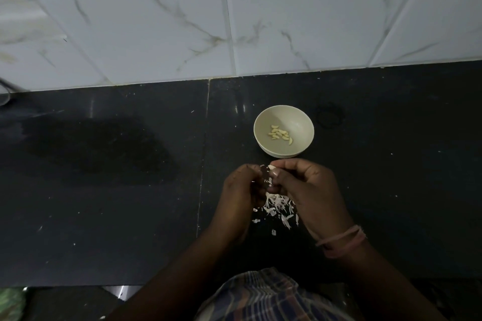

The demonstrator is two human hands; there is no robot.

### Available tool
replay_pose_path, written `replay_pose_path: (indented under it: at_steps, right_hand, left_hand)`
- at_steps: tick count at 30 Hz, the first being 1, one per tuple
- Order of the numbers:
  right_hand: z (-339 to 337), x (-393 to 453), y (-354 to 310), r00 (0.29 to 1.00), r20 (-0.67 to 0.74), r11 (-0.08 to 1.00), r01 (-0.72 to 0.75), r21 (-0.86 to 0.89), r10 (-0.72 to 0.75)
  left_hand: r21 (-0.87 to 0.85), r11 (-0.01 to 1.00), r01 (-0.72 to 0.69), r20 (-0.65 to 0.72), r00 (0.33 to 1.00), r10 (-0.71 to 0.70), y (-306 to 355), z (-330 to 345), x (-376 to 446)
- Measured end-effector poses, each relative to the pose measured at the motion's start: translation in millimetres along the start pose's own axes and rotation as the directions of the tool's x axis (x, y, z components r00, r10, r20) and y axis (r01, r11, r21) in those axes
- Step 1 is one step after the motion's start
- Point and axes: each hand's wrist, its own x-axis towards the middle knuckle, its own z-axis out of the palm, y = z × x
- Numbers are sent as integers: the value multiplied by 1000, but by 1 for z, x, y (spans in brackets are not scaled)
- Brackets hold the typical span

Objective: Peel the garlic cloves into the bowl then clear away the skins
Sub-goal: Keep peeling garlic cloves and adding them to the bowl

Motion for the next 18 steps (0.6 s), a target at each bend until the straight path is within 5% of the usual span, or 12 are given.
replay_pose_path:
  at_steps: [6,11,18]
  right_hand:
    - [0,-2,-3,1000,-3,997,17,72,-16]
    - [-2,-5,0,998,-33,998,50,26,-49]
    - [-6,-7,10,987,-49,957,138,-253,-156]
  left_hand:
    - [11,1000,8,-35,999,-8,-9,-2,-2]
    - [-238,971,13,-71,997,-31,-11,-2,-2]
    - [-434,900,39,-12,999,-49,-7,0,-2]
